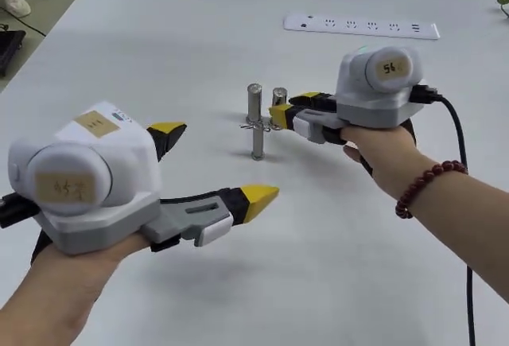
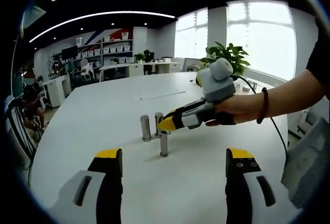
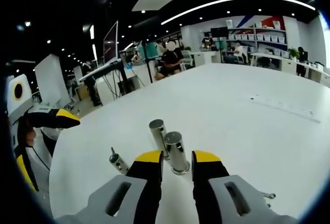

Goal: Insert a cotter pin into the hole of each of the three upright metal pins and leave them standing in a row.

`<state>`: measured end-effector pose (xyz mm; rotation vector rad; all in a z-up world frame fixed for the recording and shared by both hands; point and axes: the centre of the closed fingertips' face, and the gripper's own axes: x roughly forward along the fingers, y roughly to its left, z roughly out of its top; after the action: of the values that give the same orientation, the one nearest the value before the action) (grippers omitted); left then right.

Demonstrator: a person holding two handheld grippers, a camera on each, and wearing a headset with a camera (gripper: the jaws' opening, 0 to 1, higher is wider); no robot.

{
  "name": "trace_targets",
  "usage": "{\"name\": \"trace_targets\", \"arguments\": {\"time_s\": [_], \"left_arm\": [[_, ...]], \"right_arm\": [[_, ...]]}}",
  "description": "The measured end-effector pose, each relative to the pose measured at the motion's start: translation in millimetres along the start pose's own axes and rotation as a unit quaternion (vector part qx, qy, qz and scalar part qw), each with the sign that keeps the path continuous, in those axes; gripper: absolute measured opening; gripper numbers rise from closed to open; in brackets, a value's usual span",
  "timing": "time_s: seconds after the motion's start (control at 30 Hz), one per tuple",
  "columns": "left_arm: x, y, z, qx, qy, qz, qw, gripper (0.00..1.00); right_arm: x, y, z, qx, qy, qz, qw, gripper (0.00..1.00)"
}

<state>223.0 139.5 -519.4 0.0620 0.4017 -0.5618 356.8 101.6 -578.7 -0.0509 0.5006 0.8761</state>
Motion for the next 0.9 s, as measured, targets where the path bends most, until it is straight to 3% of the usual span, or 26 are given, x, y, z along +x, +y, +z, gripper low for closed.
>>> {"name": "trace_targets", "arguments": {"time_s": [0.2, 0.5, 0.9], "left_arm": [[3.9, 1.1, -3.2, 0.021, 0.010, 0.000, 0.9997, 0.82], [5.3, 0.5, -0.9, 0.019, 0.005, -0.003, 0.9998, 0.87], [6.5, 0.4, -0.9, 0.016, 0.007, -0.005, 0.9998, 0.95]], "right_arm": [[5.6, 2.5, -5.3, 0.003, 0.004, 0.001, 1.0000, 0.14], [6.5, 1.8, -7.6, 0.017, 0.005, 0.001, 0.9998, 0.11], [6.2, -0.8, -3.4, -0.021, 0.007, 0.002, 0.9998, 0.08]]}}
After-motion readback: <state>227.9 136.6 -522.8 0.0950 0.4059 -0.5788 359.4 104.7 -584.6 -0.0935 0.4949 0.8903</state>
